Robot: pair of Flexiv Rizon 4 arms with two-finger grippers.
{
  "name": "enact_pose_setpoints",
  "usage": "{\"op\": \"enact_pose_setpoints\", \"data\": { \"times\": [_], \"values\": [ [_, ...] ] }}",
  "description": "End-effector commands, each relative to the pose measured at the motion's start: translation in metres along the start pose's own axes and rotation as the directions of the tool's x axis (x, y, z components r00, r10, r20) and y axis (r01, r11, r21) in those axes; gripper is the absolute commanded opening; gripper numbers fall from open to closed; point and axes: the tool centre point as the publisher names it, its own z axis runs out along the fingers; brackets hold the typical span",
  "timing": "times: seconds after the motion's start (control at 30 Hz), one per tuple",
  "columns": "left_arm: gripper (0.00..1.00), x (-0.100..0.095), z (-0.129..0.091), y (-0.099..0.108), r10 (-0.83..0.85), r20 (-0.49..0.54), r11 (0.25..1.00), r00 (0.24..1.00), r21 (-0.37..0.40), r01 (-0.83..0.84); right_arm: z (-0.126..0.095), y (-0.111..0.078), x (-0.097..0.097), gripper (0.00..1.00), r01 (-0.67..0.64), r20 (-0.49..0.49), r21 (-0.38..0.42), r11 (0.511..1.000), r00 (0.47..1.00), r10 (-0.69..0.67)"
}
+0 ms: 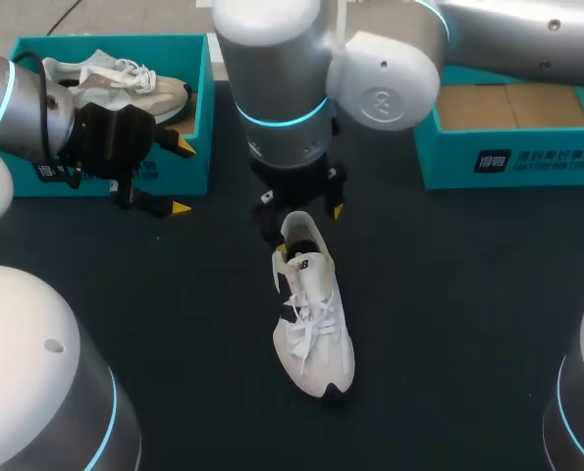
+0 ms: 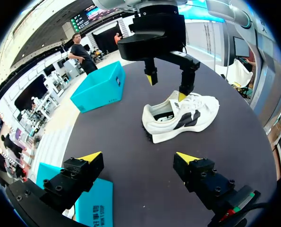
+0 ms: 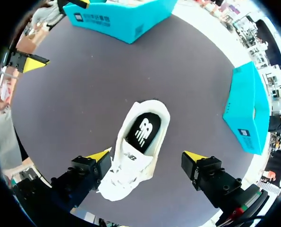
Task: Take the shoe out of the shoebox, open the shoe tongue, remove and reinsert the insole, then place the shoe into the shoebox
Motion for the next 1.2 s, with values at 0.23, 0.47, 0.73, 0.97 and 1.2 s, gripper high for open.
{"op": "enact_pose_setpoints", "data": {
  "times": [0.23, 0.47, 0.73, 0.97, 1.2],
  "values": [
    [1.0, 0.001, -0.001, -0.001, 0.0, 0.001, 1.0, 1.0, -0.004, 0.0, -0.014, 0.031, -0.053, 1.0, 0.808, 0.063, 0.003, 0.59, 0.588, -0.806],
    [1.0, 0.001, -0.001, -0.001, 0.0, 0.001, 1.0, 1.0, -0.004, 0.0, 0.002, 0.047, -0.062, 1.0, 0.855, 0.085, 0.082, 0.513, 0.506, -0.858],
    [1.0, 0.001, -0.001, -0.001, 0.0, 0.001, 1.0, 1.0, -0.004, 0.0, 0.03, 0.045, -0.036, 1.0, 0.81, 0.095, 0.083, 0.581, 0.574, -0.814],
    [1.0, 0.001, -0.001, -0.001, 0.0, 0.001, 1.0, 1.0, -0.004, 0.0, 0.05, 0.059, -0.029, 1.0, 0.789, 0.097, 0.064, 0.611, 0.605, -0.791],
    [1.0, 0.001, -0.001, -0.001, 0.0, 0.001, 1.0, 1.0, -0.004, 0.0, 0.069, 0.073, -0.031, 1.0, 0.799, 0.093, 0.033, 0.6, 0.595, -0.798]
  ]
}}
